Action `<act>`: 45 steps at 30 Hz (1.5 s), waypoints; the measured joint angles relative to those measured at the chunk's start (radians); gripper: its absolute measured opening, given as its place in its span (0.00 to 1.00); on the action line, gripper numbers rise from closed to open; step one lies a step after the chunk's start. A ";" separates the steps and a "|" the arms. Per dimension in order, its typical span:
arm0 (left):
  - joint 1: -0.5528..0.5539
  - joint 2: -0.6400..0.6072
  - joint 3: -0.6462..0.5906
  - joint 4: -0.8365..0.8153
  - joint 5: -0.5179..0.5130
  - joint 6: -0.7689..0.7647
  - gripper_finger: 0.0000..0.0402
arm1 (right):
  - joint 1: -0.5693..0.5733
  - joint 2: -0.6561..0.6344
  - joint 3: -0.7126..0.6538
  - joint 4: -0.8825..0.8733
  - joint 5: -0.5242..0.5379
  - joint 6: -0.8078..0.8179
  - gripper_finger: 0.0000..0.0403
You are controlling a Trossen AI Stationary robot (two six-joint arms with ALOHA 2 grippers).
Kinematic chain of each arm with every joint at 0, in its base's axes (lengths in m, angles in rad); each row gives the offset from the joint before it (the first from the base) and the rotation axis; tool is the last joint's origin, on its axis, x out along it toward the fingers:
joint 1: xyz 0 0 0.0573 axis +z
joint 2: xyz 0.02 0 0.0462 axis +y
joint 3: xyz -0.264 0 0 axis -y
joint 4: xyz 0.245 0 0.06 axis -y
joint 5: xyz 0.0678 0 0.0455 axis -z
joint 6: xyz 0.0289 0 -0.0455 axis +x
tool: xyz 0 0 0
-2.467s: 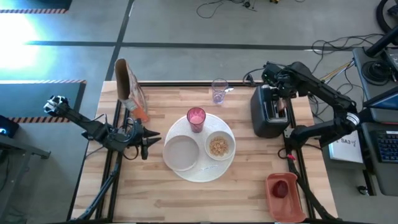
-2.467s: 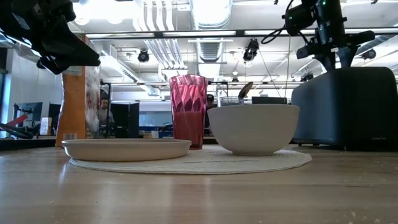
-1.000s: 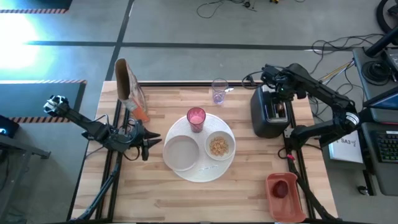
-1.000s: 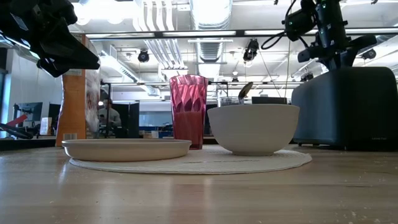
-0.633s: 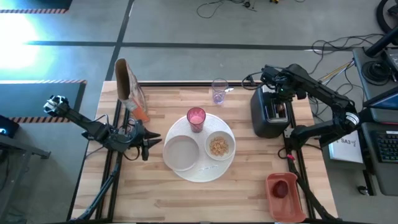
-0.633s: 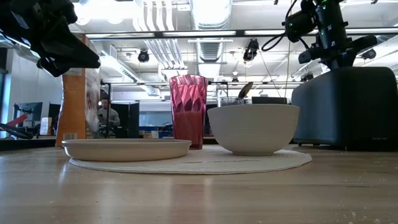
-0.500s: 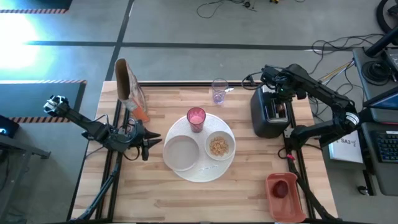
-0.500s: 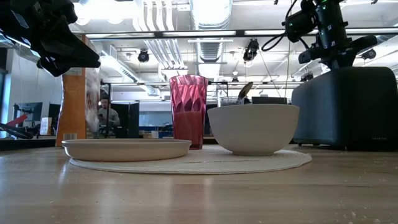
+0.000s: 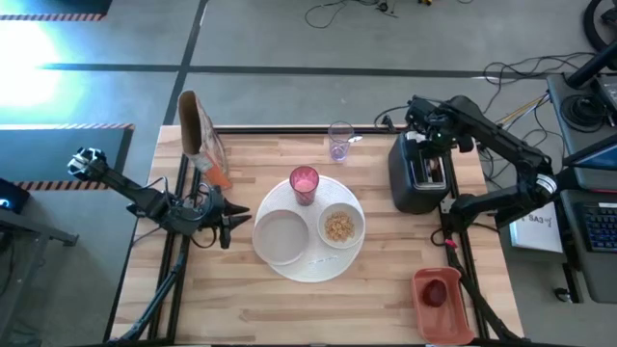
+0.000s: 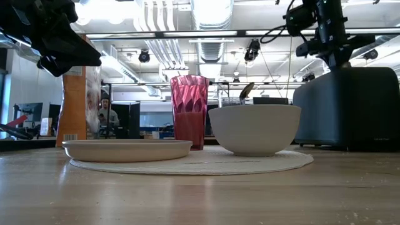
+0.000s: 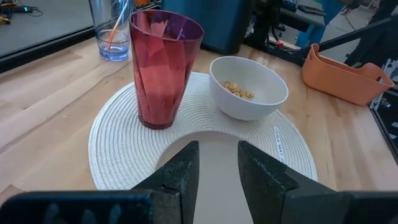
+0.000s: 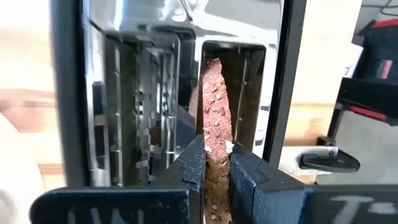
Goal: Arrange a breakfast setting
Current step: Put the brown bread on the gray plate
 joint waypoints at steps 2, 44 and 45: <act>0.000 0.000 0.000 0.000 0.000 -0.010 0.23 | 0.000 0.000 0.025 0.000 0.002 0.000 0.07; 0.000 0.087 0.000 0.173 0.010 -0.009 0.23 | 0.297 -0.001 0.326 0.237 -0.233 -0.039 0.07; 0.000 0.094 0.000 0.184 0.020 -0.009 0.23 | 0.324 -0.001 0.320 0.268 -0.234 -0.039 0.07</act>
